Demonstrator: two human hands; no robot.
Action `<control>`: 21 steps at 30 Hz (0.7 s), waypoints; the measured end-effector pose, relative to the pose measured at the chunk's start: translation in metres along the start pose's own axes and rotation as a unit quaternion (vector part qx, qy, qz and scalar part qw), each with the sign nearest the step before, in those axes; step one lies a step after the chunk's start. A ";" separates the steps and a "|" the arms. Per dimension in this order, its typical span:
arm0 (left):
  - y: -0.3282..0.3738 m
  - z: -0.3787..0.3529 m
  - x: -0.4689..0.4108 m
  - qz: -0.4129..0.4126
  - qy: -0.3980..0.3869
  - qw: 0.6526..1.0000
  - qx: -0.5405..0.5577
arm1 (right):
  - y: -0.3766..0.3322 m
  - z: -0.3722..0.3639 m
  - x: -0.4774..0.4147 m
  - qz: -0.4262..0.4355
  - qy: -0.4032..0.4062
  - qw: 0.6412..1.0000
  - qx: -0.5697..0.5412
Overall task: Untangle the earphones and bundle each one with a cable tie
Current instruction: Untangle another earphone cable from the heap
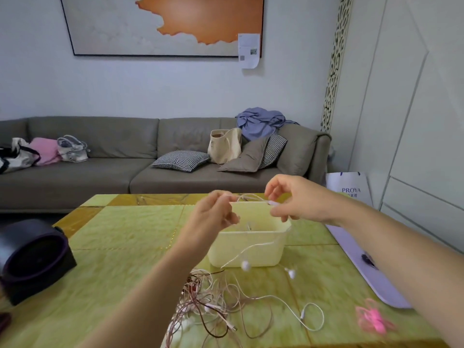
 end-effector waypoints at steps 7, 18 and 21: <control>0.003 0.014 -0.008 0.078 0.053 0.990 0.108 | 0.000 0.041 0.004 0.034 0.182 0.983 -0.015; 0.020 -0.003 -0.009 -0.003 -0.002 0.999 -0.052 | -0.076 0.082 0.023 0.208 0.478 0.808 0.276; 0.020 0.000 -0.006 0.019 0.015 0.999 0.037 | -0.054 0.065 0.011 0.132 0.346 0.831 0.415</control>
Point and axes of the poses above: each hand's wrist, its own x-axis away from the middle knuckle, its own z-axis out of the back of the hand, y = z × x, the point moved 6 cm from there along -x, towards the middle knuckle, and after that the axes turned 3 degrees about -x, right-handed, at the moved point
